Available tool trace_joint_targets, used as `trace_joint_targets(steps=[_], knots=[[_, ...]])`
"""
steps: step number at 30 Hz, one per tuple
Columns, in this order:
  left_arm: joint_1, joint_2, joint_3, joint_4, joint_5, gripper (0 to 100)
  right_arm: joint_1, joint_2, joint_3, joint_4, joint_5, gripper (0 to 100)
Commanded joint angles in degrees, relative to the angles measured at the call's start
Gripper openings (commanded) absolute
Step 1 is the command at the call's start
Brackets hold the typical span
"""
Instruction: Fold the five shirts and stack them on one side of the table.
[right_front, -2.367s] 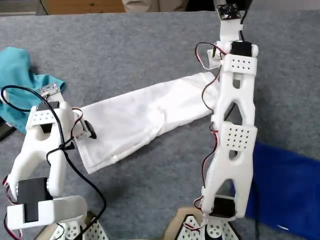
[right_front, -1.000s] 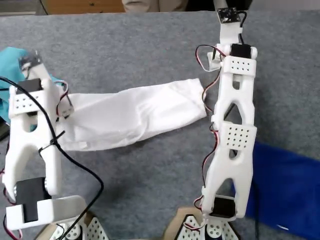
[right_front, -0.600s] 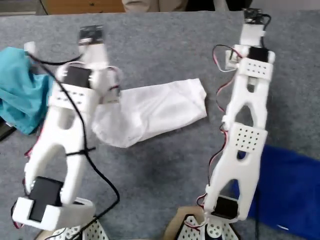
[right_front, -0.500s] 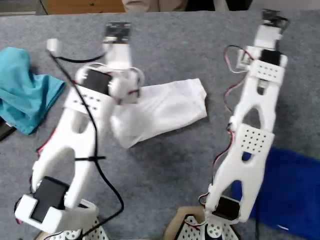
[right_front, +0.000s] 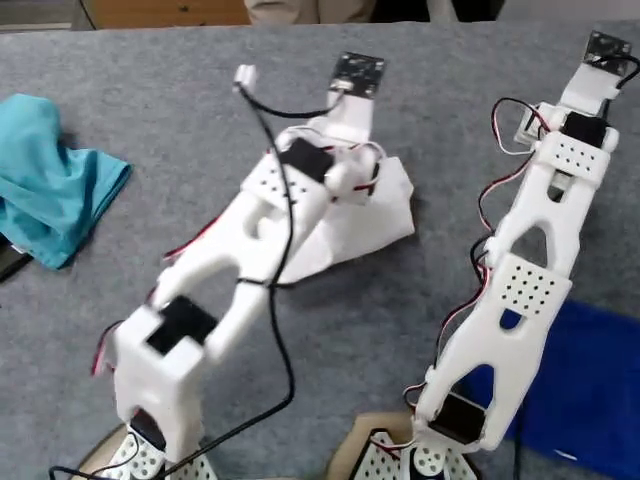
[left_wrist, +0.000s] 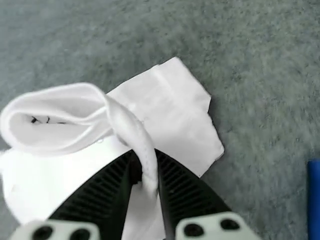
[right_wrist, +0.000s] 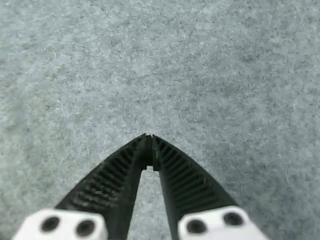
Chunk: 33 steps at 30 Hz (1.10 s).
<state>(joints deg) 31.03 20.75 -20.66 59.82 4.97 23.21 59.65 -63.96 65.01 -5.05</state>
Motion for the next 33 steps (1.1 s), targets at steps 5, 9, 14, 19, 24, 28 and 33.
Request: trace_joint_targets(steps=[5, 9, 14, 19, 24, 28, 33], knots=[[2.29, 15.16, -26.29, 6.07, 3.60, 2, 1.10, -0.13, -1.01, -1.67, -0.09, 0.8], [3.34, 22.55, -37.89, 11.08, 3.60, 2, 1.10, -0.13, -1.01, -1.67, -0.09, 0.8], [4.48, 29.76, -48.79, 14.86, 3.60, 2, 1.10, -0.13, -1.01, -1.67, -0.09, 0.8], [5.19, 34.77, -54.86, 17.14, 3.34, 2, 1.10, -0.13, -1.01, -1.67, 0.00, 0.8], [4.66, 36.35, -56.53, 17.41, 3.60, 7, 1.10, -0.13, -1.01, -1.67, 0.00, 0.9], [3.34, 35.91, -57.23, 18.90, 5.01, 15, 1.01, -0.13, -1.01, -1.67, 0.00, 0.9], [-0.35, 35.65, -61.63, 22.51, 6.07, 17, 0.92, -0.13, -0.92, -1.67, 0.00, 0.9]])
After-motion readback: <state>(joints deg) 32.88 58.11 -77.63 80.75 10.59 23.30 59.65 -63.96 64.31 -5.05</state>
